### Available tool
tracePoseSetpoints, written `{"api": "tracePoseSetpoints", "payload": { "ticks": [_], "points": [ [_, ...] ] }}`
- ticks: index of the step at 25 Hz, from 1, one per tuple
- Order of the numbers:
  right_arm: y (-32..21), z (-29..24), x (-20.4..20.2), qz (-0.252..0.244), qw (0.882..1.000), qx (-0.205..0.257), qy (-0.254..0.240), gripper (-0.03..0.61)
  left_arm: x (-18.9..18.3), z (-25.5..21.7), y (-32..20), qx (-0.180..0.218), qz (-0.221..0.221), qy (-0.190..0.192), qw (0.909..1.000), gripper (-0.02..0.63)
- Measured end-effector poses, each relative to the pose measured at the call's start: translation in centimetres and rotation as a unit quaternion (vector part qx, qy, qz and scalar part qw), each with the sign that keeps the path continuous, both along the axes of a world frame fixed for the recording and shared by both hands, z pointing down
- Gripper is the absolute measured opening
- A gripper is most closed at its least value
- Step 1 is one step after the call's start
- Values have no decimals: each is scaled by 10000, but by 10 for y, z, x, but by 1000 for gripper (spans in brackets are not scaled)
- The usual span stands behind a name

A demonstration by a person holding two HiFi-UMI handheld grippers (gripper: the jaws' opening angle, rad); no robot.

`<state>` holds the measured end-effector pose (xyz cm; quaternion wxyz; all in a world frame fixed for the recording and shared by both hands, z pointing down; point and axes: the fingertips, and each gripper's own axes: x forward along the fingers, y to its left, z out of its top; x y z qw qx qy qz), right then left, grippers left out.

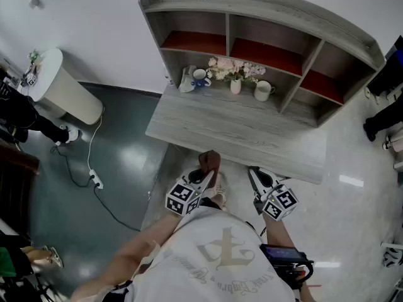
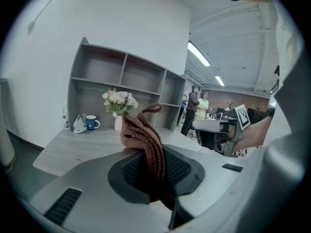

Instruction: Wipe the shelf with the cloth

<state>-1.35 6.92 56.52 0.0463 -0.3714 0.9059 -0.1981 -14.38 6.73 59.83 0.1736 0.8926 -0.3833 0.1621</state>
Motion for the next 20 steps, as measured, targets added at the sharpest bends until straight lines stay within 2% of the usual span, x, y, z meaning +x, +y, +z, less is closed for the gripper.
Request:
{"api": "tracePoseSetpoints", "payload": {
  "ticks": [5, 9, 20],
  "points": [
    [22, -3, 8, 3, 10000, 34, 36, 3, 8, -6, 16, 64, -47, 26, 10000, 66],
    [33, -2, 16, 95, 9999, 25, 31, 3, 17, -8, 26, 84, 81, -9, 9999, 66],
    [40, -3, 22, 186, 9998, 25, -112, 5, 22, -10, 32, 62, 142, -108, 9998, 66]
  ]
}}
